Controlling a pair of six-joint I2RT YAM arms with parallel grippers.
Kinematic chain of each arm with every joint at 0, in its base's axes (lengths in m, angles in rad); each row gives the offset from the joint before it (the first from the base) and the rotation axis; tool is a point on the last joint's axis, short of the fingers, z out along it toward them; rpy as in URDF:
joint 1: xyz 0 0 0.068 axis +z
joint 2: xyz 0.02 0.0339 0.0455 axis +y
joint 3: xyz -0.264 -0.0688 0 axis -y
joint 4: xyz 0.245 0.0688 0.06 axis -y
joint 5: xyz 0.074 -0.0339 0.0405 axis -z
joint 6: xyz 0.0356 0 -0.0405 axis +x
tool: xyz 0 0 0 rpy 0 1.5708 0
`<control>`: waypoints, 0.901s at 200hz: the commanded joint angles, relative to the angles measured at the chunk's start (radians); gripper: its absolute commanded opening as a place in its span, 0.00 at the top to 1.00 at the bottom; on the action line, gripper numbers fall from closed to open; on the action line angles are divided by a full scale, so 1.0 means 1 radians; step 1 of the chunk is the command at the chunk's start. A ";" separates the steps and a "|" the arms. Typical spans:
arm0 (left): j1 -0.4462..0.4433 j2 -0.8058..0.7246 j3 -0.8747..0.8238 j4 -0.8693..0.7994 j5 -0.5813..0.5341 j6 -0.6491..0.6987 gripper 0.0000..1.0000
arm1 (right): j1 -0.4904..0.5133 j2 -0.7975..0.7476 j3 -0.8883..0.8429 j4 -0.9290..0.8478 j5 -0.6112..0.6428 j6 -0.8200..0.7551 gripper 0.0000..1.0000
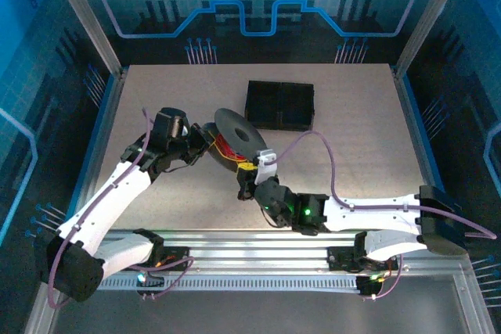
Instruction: Wrap the cables
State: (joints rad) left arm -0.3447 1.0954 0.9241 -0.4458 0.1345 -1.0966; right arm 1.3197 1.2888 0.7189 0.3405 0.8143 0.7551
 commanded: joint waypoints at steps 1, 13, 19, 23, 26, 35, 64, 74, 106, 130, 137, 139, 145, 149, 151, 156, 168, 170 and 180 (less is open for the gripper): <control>0.017 -0.036 -0.012 0.243 -0.212 -0.151 1.00 | 0.005 -0.012 -0.151 0.283 -0.082 0.133 1.00; 0.008 -0.043 -0.013 0.257 -0.208 -0.160 1.00 | -0.020 0.008 -0.208 0.406 -0.128 0.180 1.00; 0.004 -0.042 -0.010 0.269 -0.200 -0.157 1.00 | -0.036 0.019 -0.232 0.452 -0.154 0.215 1.00; 0.001 -0.042 -0.005 0.269 -0.193 -0.153 1.00 | -0.051 0.028 -0.250 0.487 -0.179 0.242 1.00; 0.000 -0.041 -0.001 0.264 -0.190 -0.150 1.00 | -0.064 0.035 -0.261 0.515 -0.200 0.262 1.00; -0.004 -0.043 0.005 0.261 -0.183 -0.140 1.00 | -0.105 0.065 -0.296 0.606 -0.269 0.313 1.00; -0.013 -0.055 0.008 0.261 -0.138 -0.105 1.00 | -0.246 0.181 -0.390 0.854 -0.479 0.521 1.00; -0.014 -0.066 0.000 0.265 -0.133 -0.102 1.00 | -0.269 0.245 -0.422 0.966 -0.505 0.586 1.00; -0.042 -0.067 0.001 0.279 -0.097 -0.085 1.00 | -0.335 0.402 -0.409 1.083 -0.613 0.737 1.00; -0.054 -0.076 0.002 0.266 -0.075 -0.068 1.00 | -0.359 0.431 -0.381 1.083 -0.664 0.780 1.00; -0.055 -0.088 -0.007 0.275 -0.073 -0.065 1.00 | -0.365 0.430 -0.383 1.083 -0.668 0.795 1.00; -0.055 -0.091 -0.010 0.278 -0.073 -0.065 1.00 | -0.368 0.431 -0.383 1.083 -0.673 0.799 1.00; -0.054 -0.097 -0.014 0.276 -0.069 -0.062 1.00 | -0.382 0.427 -0.384 1.083 -0.689 0.803 1.00; -0.055 -0.101 -0.013 0.272 -0.064 -0.057 1.00 | -0.391 0.421 -0.385 1.083 -0.699 0.801 1.00; -0.054 -0.101 -0.012 0.269 -0.061 -0.055 1.00 | -0.396 0.418 -0.386 1.083 -0.703 0.799 1.00; -0.056 -0.102 -0.009 0.266 -0.050 -0.047 1.00 | -0.409 0.411 -0.388 1.083 -0.716 0.797 1.00; -0.055 -0.100 -0.005 0.263 -0.016 -0.037 1.00 | -0.451 0.398 -0.388 1.083 -0.776 0.804 1.00; -0.054 -0.100 -0.005 0.264 -0.011 -0.036 1.00 | -0.458 0.397 -0.386 1.083 -0.789 0.806 1.00; -0.055 -0.097 -0.006 0.269 0.016 -0.025 1.00 | -0.494 0.386 -0.373 1.083 -0.860 0.802 1.00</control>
State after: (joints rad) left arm -0.3939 1.0485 0.8787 -0.3653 0.0498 -1.1255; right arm 0.8982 1.6840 0.3424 1.4784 0.1051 1.5230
